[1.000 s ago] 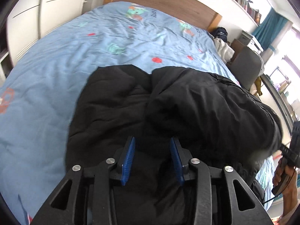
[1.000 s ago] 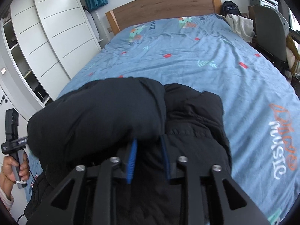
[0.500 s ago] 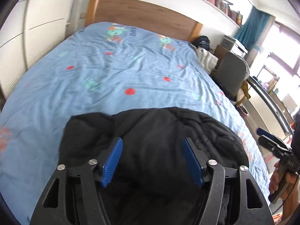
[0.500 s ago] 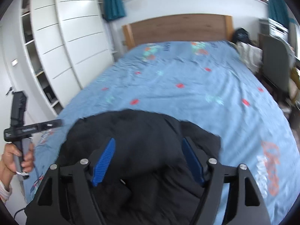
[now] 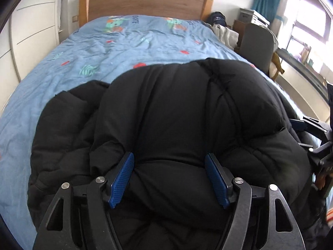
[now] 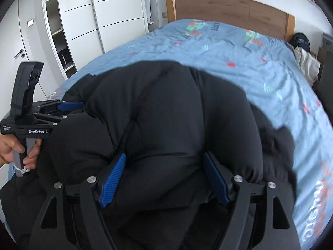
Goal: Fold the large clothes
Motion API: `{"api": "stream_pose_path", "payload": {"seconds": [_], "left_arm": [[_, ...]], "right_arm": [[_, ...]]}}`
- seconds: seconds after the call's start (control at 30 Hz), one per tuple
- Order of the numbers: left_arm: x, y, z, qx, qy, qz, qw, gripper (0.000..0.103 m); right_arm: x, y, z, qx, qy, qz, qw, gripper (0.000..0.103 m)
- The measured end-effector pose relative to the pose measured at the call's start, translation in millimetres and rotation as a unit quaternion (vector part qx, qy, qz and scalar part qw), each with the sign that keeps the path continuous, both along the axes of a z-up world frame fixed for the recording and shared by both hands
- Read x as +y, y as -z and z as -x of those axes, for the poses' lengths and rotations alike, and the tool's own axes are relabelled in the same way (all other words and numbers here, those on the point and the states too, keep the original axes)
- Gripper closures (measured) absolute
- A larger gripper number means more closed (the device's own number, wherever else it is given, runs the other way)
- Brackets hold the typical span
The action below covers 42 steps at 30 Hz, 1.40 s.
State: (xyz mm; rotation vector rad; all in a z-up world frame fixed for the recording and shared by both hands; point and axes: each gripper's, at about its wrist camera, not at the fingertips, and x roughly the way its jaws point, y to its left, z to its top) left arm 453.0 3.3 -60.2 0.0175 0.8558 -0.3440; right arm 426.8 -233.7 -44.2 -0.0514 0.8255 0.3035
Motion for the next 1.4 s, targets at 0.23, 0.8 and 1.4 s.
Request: {"api": "stream_pose_path", "payload": {"seconds": [0.23,0.8,1.4], "left_arm": [[-7,-4,6,0.009,-0.006,-0.026,0.9996,0.034],[-22,-23,31,0.014,-0.004,-0.016,0.9998,0.032],[-8,-56,102,-0.01,-0.08,-0.096,0.9921,0.032]], "right_arm": [[-4,1,18,0.015,0.012,0.028,0.999,0.028],[16,-39,29,-0.001,0.002,0.016,1.0,0.028],[4,-55,81,0.019,0.063,0.004,0.998,0.028]]}}
